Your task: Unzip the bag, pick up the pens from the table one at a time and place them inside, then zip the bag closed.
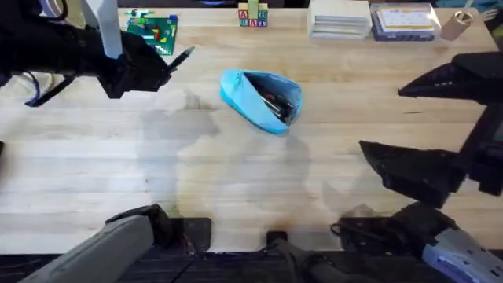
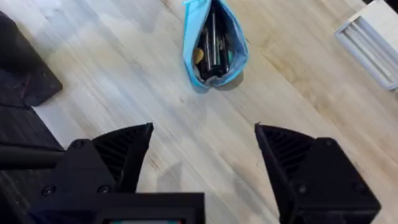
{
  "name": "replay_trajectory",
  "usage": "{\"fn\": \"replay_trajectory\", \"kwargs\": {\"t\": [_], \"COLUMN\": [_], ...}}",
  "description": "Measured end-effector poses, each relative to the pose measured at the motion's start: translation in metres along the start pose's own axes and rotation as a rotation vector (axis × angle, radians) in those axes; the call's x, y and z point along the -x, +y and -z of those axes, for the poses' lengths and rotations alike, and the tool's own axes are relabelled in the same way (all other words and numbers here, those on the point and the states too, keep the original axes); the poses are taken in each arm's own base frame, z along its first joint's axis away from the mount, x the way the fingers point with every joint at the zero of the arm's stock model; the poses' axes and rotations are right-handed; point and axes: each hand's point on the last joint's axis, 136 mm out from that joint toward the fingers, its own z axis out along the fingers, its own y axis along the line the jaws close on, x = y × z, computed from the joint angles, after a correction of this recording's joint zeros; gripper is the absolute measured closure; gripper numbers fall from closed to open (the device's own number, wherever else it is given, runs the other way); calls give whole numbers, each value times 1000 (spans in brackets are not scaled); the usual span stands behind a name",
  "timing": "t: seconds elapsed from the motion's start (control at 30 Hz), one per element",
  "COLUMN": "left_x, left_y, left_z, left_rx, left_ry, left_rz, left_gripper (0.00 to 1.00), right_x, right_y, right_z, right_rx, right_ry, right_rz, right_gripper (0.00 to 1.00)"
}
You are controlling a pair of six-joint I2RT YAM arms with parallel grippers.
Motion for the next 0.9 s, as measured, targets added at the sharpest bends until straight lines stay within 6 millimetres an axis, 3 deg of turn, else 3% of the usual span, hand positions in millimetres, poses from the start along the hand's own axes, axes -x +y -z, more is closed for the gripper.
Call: {"fn": "replay_trajectory", "kwargs": {"t": [0.07, 0.4, 0.7, 0.9], "left_x": [27, 68, 114, 134], "left_y": [-12, -26, -47, -63], "left_z": [3, 8, 0, -9], "left_rx": [-61, -112, -140, -193], "left_ry": [-160, -376, -507, -560], "left_rz": [-99, -260, -479, -544], "left_gripper": [957, 957, 957, 957], "right_x": [-3, -4, -5, -5], "right_y": [1, 1, 2, 2], "right_z": [0, 0, 0, 0], "right_rx": [4, 5, 6, 6], "right_ry": [13, 16, 20, 20], "right_rz": [-7, -8, -12, -12], "right_gripper": [3, 3, 4, 5]}}
